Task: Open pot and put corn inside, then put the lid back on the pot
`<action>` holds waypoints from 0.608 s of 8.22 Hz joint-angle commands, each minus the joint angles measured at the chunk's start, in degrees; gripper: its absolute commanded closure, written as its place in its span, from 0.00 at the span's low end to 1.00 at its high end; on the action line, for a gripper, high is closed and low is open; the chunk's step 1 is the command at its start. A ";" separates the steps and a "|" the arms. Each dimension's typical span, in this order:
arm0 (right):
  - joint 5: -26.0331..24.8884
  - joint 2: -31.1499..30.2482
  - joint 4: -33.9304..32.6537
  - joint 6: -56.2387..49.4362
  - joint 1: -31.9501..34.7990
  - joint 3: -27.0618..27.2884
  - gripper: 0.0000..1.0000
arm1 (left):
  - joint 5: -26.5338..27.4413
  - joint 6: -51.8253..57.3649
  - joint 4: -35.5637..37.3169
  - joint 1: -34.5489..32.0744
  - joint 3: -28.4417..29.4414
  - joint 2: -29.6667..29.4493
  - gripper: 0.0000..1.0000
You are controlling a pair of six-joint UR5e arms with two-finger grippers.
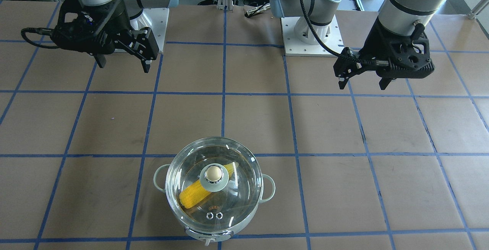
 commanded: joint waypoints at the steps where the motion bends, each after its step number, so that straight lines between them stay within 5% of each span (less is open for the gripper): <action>1: 0.26 -0.60 0.37 -1.86 -0.11 1.40 0.00 | -0.26 -3.25 0.03 -0.11 -0.08 0.05 0.00; 5: -0.62 -0.51 -0.69 -2.31 -0.20 1.41 0.00 | -0.35 -3.08 -0.06 -0.11 -0.08 0.31 0.00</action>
